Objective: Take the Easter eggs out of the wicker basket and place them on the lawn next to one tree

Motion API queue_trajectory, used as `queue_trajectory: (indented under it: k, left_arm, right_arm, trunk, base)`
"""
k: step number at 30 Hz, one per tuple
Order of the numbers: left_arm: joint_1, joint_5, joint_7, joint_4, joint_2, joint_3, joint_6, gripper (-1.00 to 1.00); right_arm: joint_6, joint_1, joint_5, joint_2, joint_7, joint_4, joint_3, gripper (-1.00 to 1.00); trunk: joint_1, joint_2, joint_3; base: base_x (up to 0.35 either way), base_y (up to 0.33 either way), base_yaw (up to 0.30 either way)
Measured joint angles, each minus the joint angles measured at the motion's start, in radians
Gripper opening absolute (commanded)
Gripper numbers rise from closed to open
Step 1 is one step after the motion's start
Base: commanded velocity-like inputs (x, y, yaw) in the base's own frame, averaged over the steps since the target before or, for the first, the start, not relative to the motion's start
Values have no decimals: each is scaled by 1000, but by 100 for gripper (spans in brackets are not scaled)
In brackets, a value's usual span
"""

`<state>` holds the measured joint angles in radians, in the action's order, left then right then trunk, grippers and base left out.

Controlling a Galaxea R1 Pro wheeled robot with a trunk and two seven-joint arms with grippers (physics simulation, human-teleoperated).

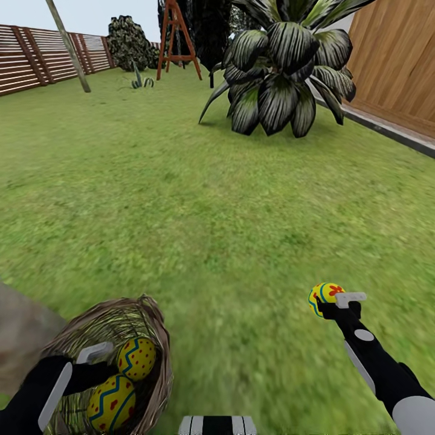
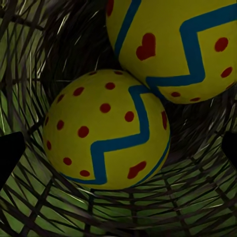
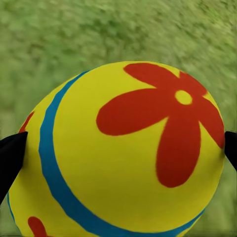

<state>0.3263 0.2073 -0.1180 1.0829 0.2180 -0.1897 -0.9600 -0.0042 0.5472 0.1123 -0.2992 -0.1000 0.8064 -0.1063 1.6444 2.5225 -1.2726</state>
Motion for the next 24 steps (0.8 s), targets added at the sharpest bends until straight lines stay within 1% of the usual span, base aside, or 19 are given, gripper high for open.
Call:
queue_trajectory:
  k: [1, 5, 8, 10, 18, 24]
  left_arm:
    - [0, 0, 0, 1, 0, 0, 0, 100]
    - [0, 2, 1, 2, -1, 1, 0, 100]
    - [0, 3, 0, 0, -1, 0, 0, 100]
    - [0, 3, 1, -2, -5, 1, 1, 100]
    - [0, 1, 2, 1, -9, 1, 0, 100]
    - [0, 0, 2, 3, -8, -2, 0, 100]
  right_arm:
    - [0, 0, 0, 0, 0, 0, 0, -100]
    - [0, 0, -3, 0, 0, -1, 0, -100]
    - [0, 0, -3, 0, 0, -1, 0, -100]
    - [0, 0, -4, 0, 0, -1, 0, -100]
    - [1, 0, -8, 0, 0, -2, 0, -100]
    - [1, 0, -9, 0, 0, -6, 0, -100]
  trunk:
    - [0, 0, -4]
    - [0, 0, -4]
    - [0, 0, -4]
    - [0, 0, -4]
    - [0, 0, -4]
    - [3, 2, -27]
  base:
    - [0, 0, 0]
    - [20, 0, 0]
    - [258, 0, 0]
    - [112, 0, 0]
    - [7, 0, 0]
    - [0, 0, 0]
